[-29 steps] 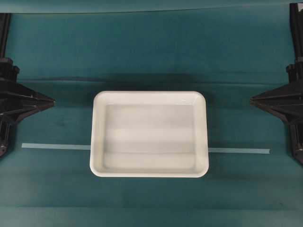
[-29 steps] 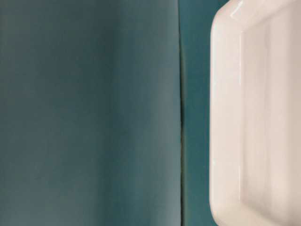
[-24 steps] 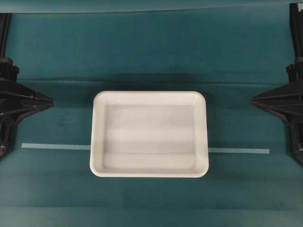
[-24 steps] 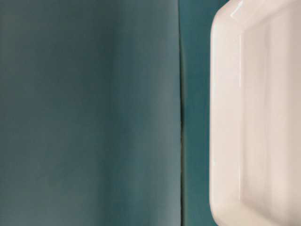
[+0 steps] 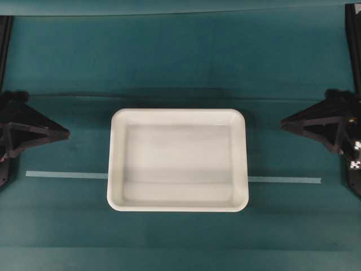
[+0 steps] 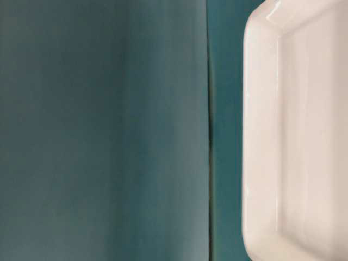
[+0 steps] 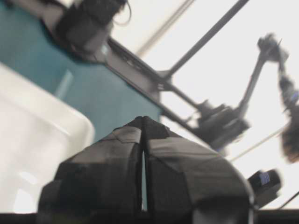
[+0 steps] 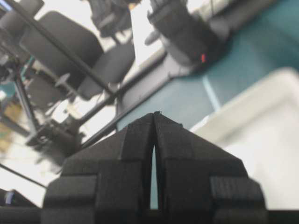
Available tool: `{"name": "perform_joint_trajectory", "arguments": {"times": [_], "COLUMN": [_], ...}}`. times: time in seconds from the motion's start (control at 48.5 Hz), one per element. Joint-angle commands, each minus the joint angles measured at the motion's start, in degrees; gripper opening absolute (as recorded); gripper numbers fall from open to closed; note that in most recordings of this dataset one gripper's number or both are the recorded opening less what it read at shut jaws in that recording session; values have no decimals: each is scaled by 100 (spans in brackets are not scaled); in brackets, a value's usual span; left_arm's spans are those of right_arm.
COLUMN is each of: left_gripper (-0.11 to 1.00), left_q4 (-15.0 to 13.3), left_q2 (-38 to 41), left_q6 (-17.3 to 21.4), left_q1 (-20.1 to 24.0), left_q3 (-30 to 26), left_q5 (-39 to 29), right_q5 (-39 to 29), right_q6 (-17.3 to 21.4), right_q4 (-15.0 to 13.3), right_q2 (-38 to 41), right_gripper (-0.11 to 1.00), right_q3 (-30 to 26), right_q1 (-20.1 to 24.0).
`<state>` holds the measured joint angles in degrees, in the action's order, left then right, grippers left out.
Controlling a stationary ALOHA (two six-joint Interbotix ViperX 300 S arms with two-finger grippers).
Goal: Lift the white case with both hands.
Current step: 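Open both grippers and move them inward toward the tray's short sides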
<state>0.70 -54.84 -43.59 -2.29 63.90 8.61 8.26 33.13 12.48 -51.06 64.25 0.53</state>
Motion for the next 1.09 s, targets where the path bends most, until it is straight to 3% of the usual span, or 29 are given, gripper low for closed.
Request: {"name": "perform_joint_trajectory", "arguments": {"times": [0.0,0.062,0.165,0.413,0.639,0.763,0.969,1.031,1.073], "left_gripper": [-3,-3,-3,-3,6,28,87,98,99], "left_q4": [18,26,26,18,18,18,18,26,26], "left_q2": [229,290,387,554,624,694,835,879,923], "left_q6": [-554,-1055,-1459,-1898,-2013,-2109,-2435,-2531,-2575], "left_q1": [-18,-18,-18,26,62,97,70,62,62], "left_q3": [-167,-132,-79,-44,35,44,149,229,316], "left_q5": [-9,-18,-53,-404,-712,-782,-782,-773,-738], "right_q5": [-202,-316,-519,-861,-729,-817,-1028,-1046,-1037], "right_q6": [483,809,1230,2127,2355,2435,2751,2760,2786], "right_q4": [18,18,18,26,26,70,62,62,62], "right_q2": [255,316,404,571,624,642,861,932,984], "right_gripper": [0,0,0,0,3,20,75,87,92], "right_q3": [-114,-105,-105,-18,44,62,114,193,255], "right_q1": [-18,-26,-79,-141,-141,-158,-237,-237,-246]}}
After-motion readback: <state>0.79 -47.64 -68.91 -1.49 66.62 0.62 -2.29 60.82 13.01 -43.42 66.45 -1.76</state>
